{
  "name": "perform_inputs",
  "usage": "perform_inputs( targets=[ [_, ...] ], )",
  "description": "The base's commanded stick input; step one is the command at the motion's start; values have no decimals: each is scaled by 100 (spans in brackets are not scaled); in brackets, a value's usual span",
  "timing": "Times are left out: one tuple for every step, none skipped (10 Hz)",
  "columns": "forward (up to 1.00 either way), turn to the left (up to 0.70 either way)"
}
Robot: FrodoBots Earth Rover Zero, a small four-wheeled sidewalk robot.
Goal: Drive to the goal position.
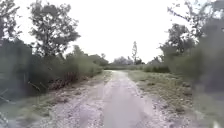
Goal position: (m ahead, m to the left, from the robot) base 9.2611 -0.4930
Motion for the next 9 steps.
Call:
perform_inputs(
  targets=[
    [100,0],
    [100,0],
    [100,0],
    [100,0],
    [100,0],
    [100,0],
    [100,0],
    [100,0],
    [100,0]
  ],
)
